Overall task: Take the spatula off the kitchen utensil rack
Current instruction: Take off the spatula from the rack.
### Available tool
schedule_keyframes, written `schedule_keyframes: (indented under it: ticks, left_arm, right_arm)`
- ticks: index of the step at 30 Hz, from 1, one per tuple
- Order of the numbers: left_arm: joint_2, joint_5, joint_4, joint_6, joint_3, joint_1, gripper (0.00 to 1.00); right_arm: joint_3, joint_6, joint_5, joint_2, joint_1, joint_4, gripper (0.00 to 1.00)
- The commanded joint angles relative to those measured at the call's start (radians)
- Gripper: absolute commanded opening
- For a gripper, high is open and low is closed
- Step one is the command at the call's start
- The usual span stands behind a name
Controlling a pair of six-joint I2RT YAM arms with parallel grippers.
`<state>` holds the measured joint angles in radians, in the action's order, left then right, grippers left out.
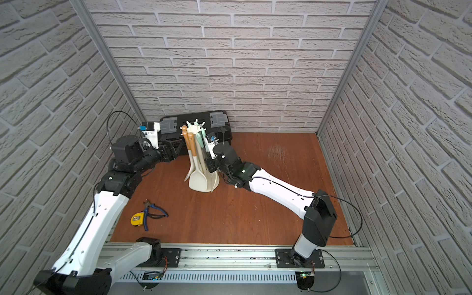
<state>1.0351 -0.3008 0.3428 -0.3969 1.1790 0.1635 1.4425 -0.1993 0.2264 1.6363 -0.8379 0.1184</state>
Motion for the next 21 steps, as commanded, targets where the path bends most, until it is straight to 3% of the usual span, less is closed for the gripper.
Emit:
schedule_keyframes:
  ticks: [1, 10, 16, 21]
  left_arm:
    - [-0.009, -0.008, -0.056, -0.008, 0.001, -0.007, 0.69]
    - [-0.018, -0.027, -0.060, -0.055, 0.027, -0.007, 0.69]
    - [0.021, -0.073, -0.008, -0.125, 0.163, -0.003, 0.71]
    - [0.092, -0.041, 0.046, -0.124, 0.259, 0.024, 0.75]
  right_arm:
    - [-0.001, -0.040, 0.030, -0.048, 0.005, -0.084, 0.03]
    - [0.013, -0.038, 0.083, -0.018, 0.004, -0.039, 0.03]
    - [0.000, -0.028, 0.062, 0.010, 0.005, -0.039, 0.03]
    - [0.012, -0.018, 0.050, 0.013, 0.005, -0.033, 0.03]
